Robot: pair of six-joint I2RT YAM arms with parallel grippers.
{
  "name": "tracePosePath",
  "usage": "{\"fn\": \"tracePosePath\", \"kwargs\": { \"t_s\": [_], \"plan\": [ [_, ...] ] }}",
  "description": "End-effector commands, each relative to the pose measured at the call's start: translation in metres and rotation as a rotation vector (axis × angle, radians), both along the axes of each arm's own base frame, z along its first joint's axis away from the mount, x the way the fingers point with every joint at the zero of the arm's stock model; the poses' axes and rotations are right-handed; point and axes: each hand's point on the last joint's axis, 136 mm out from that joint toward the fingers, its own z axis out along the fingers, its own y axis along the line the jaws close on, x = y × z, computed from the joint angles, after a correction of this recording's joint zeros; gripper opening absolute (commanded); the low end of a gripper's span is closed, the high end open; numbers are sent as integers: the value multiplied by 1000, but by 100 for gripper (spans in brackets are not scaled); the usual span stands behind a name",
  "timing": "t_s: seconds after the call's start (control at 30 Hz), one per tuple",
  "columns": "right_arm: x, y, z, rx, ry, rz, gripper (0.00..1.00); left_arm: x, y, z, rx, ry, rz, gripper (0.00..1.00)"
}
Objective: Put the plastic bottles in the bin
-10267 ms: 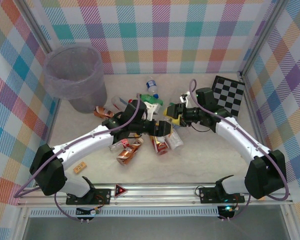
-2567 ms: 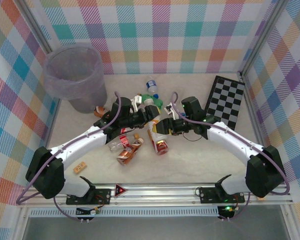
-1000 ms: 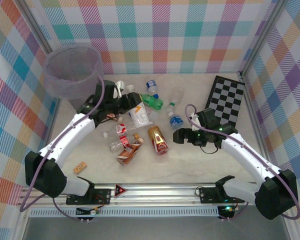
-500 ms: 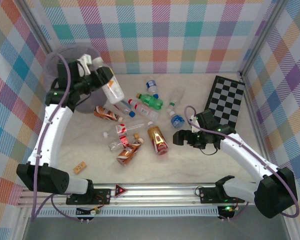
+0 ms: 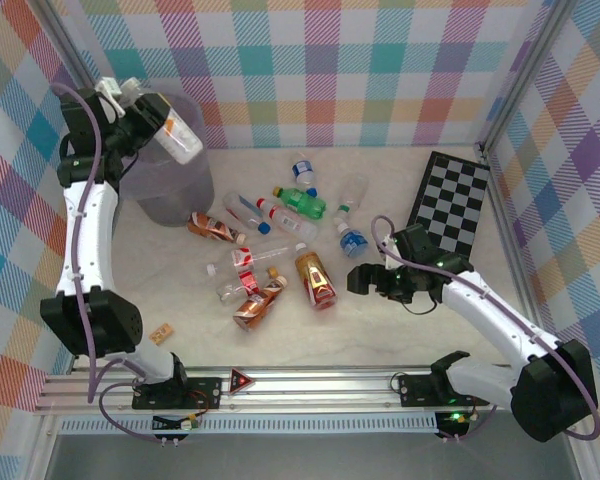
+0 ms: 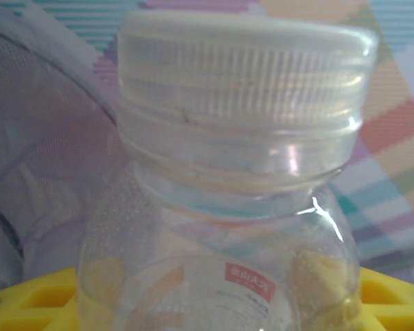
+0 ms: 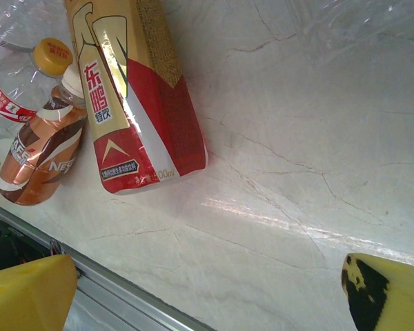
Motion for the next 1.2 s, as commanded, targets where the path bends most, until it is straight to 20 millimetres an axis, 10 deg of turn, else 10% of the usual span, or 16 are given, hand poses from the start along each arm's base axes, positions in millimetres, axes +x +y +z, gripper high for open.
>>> {"fn": "tracePosePath", "kwargs": {
  "t_s": [0.0,0.4,1.0,1.17],
  "plan": [
    [-10,-1,-1,8,20,-2,98,17,24,35,-75,-149,70,20],
    [-14,-5,-4,-7,16,-3,98,53,61,-31,93,60,192,18],
    [-14,-7,-6,-15,21,-11,98,71,48,-159,351,408,93,21],
    [-15,-9,-5,-22,15,-15,98,70,46,-177,371,450,72,48]
  ]
}}
